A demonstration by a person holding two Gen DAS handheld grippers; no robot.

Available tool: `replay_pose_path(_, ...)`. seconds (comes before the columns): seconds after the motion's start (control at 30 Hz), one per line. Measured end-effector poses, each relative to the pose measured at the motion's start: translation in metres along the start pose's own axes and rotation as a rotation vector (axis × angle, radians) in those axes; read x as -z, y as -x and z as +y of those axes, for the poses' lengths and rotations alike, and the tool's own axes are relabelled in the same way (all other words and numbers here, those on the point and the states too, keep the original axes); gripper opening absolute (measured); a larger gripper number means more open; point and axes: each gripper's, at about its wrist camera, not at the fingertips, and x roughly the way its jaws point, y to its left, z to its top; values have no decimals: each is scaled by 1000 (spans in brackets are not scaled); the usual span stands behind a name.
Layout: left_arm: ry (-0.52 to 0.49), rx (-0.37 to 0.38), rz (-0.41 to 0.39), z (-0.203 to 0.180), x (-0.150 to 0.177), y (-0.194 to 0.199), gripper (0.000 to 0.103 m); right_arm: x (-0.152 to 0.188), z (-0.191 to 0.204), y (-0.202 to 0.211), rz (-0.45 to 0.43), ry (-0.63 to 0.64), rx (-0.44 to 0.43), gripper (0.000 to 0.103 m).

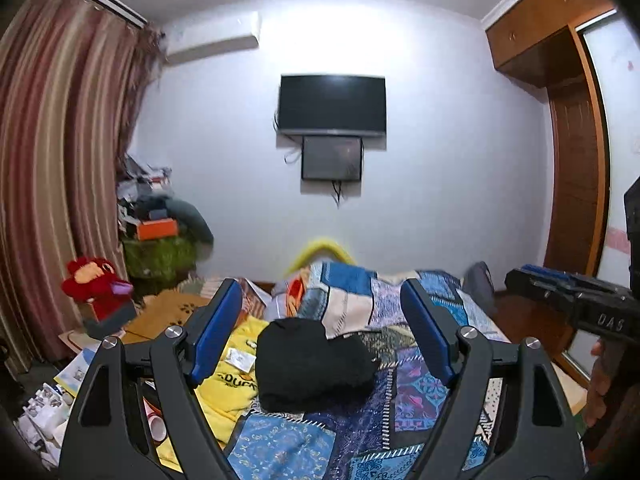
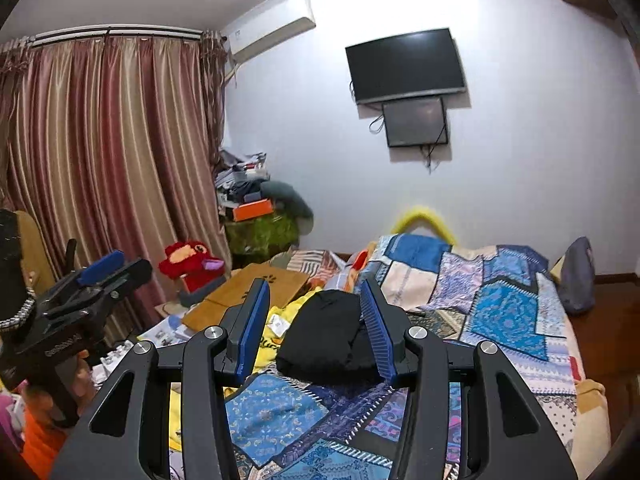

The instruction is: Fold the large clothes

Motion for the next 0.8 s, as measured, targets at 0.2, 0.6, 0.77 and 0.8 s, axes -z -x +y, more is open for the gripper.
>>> replay_pose_path(0.2, 14, -44, -67, -7, 7, 24, 96, 6, 12, 10, -48, 36, 59, 74)
replay_pose_path(0.6, 37, -49, -36, -7, 20, 25, 102, 9, 17, 12, -76, 65, 119, 92)
replay_pose_path(0.77, 49, -61, -30, -4, 21, 24, 102, 9, 19, 14, -77, 64, 121, 92)
replay_pose_path(0.8, 49, -66, -29, -4, 22, 24, 102, 9, 19, 15, -77, 65, 121, 92)
